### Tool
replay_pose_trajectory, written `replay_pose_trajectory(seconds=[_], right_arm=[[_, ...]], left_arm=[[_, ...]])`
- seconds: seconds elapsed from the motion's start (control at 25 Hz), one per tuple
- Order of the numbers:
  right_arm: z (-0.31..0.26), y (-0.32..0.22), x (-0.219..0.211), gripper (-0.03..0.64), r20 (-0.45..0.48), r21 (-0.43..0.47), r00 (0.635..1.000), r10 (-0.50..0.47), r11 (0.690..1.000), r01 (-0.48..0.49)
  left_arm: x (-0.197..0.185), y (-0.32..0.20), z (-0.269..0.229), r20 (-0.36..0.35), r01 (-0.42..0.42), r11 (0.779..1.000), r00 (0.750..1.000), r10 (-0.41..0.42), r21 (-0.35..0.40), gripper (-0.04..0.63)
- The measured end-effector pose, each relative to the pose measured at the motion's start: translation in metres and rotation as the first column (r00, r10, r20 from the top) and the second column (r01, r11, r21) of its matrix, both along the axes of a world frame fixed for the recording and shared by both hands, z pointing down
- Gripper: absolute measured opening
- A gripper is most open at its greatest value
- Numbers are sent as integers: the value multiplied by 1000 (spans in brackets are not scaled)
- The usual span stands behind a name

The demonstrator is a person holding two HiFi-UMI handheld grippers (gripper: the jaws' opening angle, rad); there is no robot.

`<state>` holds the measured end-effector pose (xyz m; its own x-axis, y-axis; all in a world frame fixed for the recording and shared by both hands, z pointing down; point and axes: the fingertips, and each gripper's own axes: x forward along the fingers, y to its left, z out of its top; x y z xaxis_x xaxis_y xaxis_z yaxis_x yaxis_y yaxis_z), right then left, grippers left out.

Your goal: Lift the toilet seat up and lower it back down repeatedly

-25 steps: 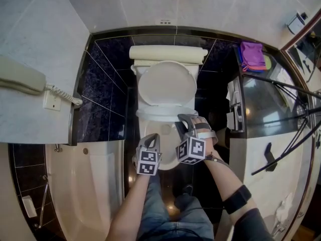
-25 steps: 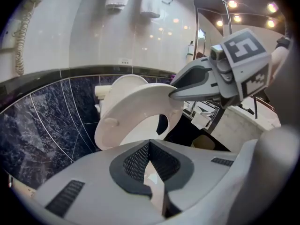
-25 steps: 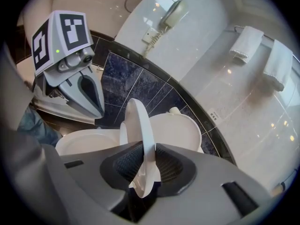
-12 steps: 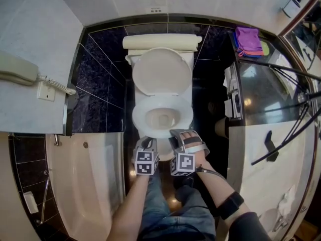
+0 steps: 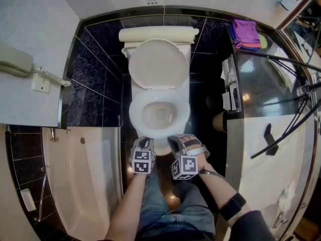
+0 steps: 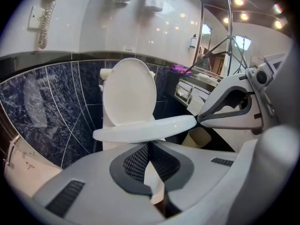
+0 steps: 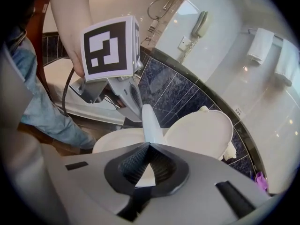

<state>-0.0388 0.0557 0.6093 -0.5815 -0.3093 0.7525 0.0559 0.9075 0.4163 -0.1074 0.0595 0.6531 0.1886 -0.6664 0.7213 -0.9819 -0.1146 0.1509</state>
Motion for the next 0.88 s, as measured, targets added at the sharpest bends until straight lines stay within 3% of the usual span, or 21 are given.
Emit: replay_pose_trajectory(seconds=[0.12, 0.24, 0.52, 0.64, 0.88], right_arm=[[4, 5, 16, 18, 47, -66, 995, 86, 994, -83], [17, -4, 38, 18, 72, -124, 973, 219, 970, -209], [80, -24, 81, 20, 87, -262, 870, 486, 853, -451], [107, -25, 88, 20, 87, -298, 837, 541, 815, -496], [159, -23, 96, 20, 72, -326, 812, 579, 783, -530]], left_arm=[[6, 13, 13, -15, -8, 1000, 1000, 8, -27, 0], [6, 33, 37, -9, -12, 999, 1000, 11, -50, 0], [25, 74, 95, -20, -82, 992, 997, 80, -99, 0], [30, 95, 131, -13, -112, 985, 994, 111, -129, 0], [37, 125, 202, -30, -168, 968, 986, 165, -187, 0]])
